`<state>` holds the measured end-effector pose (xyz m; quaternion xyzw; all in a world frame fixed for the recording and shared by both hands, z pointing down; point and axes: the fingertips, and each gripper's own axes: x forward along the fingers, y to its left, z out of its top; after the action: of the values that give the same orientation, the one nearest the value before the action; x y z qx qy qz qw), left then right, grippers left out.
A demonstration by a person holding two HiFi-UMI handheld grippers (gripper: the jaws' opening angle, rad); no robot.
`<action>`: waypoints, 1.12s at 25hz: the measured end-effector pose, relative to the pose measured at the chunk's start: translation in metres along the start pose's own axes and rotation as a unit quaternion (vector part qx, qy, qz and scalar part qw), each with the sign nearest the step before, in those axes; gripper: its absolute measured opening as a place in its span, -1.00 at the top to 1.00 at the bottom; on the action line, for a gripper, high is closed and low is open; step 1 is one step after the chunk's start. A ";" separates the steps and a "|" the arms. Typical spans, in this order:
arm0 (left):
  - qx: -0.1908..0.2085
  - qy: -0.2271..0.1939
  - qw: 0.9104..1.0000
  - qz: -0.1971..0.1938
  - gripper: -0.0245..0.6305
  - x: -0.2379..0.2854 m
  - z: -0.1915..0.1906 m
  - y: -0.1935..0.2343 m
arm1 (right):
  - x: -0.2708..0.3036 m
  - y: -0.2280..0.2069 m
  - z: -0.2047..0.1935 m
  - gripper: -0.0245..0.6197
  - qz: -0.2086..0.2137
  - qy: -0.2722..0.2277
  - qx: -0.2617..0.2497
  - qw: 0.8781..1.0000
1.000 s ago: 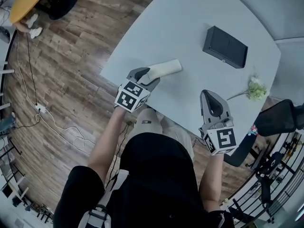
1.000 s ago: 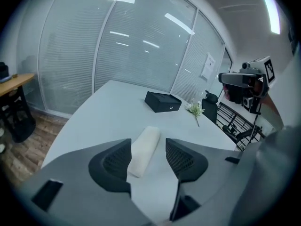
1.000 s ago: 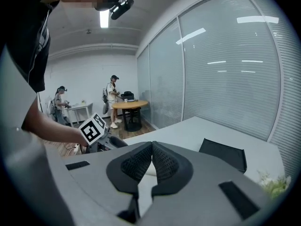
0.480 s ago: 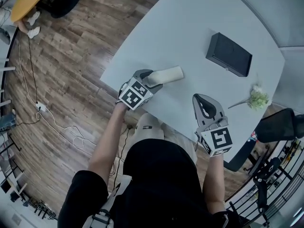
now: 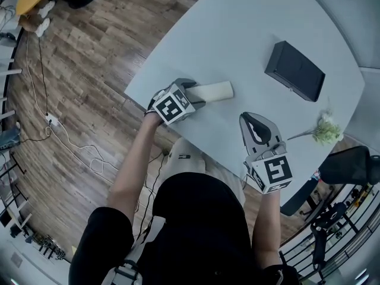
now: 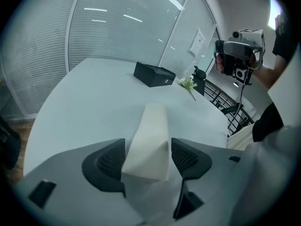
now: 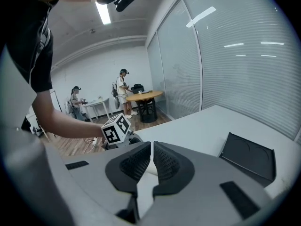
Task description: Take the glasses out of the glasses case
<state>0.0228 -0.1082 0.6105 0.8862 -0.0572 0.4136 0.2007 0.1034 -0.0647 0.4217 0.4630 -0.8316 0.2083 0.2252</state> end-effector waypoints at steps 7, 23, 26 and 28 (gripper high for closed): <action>0.006 0.029 1.000 0.005 0.04 0.011 -0.008 0.002 | 0.007 -0.008 -0.007 0.82 0.005 0.007 0.010 1.000; 0.116 0.020 0.985 0.127 0.04 0.005 -0.005 -0.011 | 0.046 -0.014 -0.033 0.87 0.017 0.036 0.017 0.999; 0.141 0.014 0.978 0.154 0.04 0.004 -0.003 -0.013 | 0.060 -0.017 -0.036 0.87 0.017 0.045 0.013 0.999; 0.160 0.011 0.971 0.176 0.04 0.003 -0.003 -0.014 | 0.069 -0.020 -0.038 0.87 0.013 0.048 0.009 0.999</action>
<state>0.0265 -0.0937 0.6098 0.8784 -0.1431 0.4556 -0.0185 0.0956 -0.0997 0.4946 0.4436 -0.8238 0.2409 0.2578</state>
